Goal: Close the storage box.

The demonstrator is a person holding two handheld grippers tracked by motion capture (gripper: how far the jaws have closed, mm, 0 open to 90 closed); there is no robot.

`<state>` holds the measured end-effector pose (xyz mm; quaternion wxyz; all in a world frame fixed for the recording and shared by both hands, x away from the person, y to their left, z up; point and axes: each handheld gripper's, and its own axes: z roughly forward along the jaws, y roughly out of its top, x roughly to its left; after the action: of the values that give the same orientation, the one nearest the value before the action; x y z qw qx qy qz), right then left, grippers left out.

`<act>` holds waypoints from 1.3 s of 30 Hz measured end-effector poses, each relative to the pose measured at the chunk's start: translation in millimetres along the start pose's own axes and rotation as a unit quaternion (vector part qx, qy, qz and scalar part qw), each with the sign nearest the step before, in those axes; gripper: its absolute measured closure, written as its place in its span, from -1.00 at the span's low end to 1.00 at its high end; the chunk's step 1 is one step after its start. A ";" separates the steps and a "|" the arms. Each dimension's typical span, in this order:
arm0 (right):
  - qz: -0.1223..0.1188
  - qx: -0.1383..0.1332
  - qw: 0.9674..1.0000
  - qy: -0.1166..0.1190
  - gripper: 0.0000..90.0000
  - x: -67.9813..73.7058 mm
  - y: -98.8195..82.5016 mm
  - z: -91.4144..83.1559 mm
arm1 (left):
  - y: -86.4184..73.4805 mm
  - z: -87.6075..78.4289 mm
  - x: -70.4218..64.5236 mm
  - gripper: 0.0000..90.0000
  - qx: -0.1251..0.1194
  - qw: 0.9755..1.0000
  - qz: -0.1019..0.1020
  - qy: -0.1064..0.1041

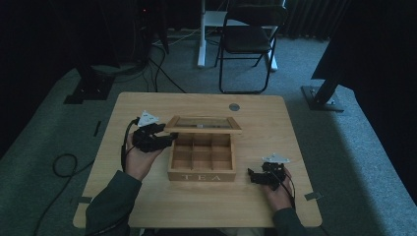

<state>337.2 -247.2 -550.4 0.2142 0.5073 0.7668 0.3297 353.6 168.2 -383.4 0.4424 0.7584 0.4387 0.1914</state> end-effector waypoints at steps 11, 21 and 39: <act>0.000 0.001 1.000 0.001 -0.74 0.0 0.0 -0.2 | -14.0 0.3 -4.0 -0.09 -0.004 1.000 -0.006 0.000; 0.000 0.001 1.000 0.000 -0.74 0.0 0.0 -0.1 | -21.9 -0.6 -6.9 -0.09 -0.004 1.000 -0.008 0.002; 0.000 0.000 1.000 0.000 -0.74 0.0 0.0 0.0 | -36.7 0.5 -9.5 -0.09 0.003 1.000 -0.011 0.001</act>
<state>337.2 -247.2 -550.4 0.2138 0.5072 0.7671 0.3297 330.6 168.2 -413.5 0.4416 0.7550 0.4478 0.1858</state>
